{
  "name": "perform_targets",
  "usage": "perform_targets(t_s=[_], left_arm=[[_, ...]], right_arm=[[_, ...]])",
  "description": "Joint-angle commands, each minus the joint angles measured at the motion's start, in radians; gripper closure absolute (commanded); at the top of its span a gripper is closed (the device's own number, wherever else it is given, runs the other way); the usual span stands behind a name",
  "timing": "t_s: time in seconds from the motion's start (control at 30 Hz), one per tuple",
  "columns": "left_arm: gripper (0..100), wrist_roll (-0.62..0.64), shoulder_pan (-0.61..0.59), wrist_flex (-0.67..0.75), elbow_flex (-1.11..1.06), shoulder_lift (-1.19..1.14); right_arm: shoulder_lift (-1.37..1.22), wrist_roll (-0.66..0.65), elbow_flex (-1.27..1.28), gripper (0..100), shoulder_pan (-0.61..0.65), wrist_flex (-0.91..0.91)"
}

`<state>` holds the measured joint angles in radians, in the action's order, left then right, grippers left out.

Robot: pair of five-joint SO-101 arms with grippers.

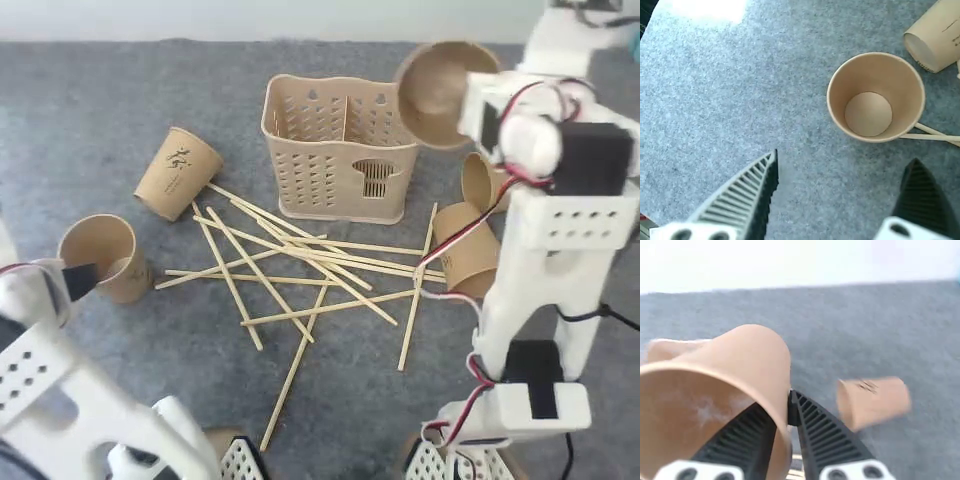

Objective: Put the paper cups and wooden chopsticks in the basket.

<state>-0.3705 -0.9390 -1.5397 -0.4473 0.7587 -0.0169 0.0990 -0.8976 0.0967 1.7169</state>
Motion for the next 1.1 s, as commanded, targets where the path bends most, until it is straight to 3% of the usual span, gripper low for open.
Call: perform_targets(t_s=[0.0, 0.43, 0.8, 1.07], left_arm=[[63, -0.021, -0.028, 0.049, -0.018, -0.002], [63, -0.021, -0.029, 0.173, -0.130, -0.002], [63, -0.020, -0.028, 0.172, -0.136, -0.002], [63, -0.020, -0.028, 0.172, -0.177, -0.002]], right_arm=[[0.047, 0.029, -0.046, 99.1, 0.094, -0.059], [-0.176, 0.031, -0.052, 99.1, 0.111, -0.071], [-0.219, 0.028, -0.048, 98.7, 0.104, -0.059], [-0.271, 0.035, -0.057, 77.1, 0.104, -0.090]])
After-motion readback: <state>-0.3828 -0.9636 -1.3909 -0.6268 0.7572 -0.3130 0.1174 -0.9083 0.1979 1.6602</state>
